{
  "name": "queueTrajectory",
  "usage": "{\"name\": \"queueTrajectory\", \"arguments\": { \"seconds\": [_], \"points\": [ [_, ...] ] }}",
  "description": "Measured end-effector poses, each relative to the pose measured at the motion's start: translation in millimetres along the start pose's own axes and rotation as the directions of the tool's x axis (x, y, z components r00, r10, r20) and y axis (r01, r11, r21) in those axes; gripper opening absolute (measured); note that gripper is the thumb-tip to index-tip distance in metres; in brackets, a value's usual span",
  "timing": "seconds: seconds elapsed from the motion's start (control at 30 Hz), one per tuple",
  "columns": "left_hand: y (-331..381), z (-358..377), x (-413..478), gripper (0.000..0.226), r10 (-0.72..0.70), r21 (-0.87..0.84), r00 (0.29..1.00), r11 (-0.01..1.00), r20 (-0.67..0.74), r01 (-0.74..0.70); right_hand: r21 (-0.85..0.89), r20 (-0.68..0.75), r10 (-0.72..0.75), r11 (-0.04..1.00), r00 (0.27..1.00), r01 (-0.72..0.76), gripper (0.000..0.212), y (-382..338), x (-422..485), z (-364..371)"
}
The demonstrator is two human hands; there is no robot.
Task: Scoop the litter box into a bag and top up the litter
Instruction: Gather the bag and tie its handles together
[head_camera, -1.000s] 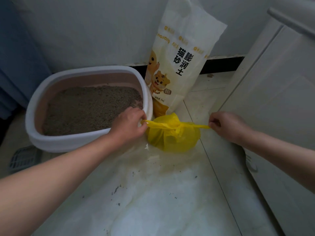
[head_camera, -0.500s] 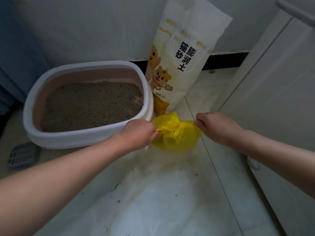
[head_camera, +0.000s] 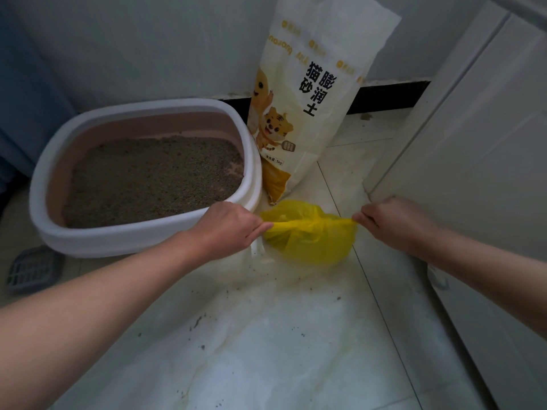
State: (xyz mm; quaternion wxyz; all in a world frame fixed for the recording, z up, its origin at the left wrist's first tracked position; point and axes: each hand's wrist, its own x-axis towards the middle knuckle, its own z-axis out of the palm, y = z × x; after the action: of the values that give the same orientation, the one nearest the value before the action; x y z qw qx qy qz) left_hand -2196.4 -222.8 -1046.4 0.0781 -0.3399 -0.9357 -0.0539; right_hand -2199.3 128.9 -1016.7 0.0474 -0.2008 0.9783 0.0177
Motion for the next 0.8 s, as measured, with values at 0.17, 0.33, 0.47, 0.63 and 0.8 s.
{"name": "queueTrajectory", "arguments": {
  "seconds": [0.17,0.33,0.47,0.63,0.8],
  "points": [
    [1,4,0,0.053,0.044,0.012,0.999,0.999,-0.030,-0.044,-0.056,0.007,0.041,0.998,0.999,-0.040,0.041,10,-10,7],
    [-7,9,-4,0.059,0.031,0.020,0.999,0.999,0.013,-0.031,-0.045,0.061,0.076,0.996,0.995,-0.074,0.040,4,-9,6],
    [-8,9,-12,0.048,-0.038,-0.053,0.999,0.998,-0.029,0.037,0.022,0.038,0.086,0.996,0.996,-0.087,0.026,1,-8,3],
    [14,0,4,0.051,-0.016,-0.059,0.997,0.998,-0.079,0.012,0.131,0.006,0.109,0.985,0.994,-0.109,0.011,-3,-15,8],
    [49,-6,40,0.066,0.169,-0.032,0.985,0.985,-0.013,-0.170,0.155,0.007,0.139,0.978,0.990,-0.138,0.012,1,-19,13]
  ]
}}
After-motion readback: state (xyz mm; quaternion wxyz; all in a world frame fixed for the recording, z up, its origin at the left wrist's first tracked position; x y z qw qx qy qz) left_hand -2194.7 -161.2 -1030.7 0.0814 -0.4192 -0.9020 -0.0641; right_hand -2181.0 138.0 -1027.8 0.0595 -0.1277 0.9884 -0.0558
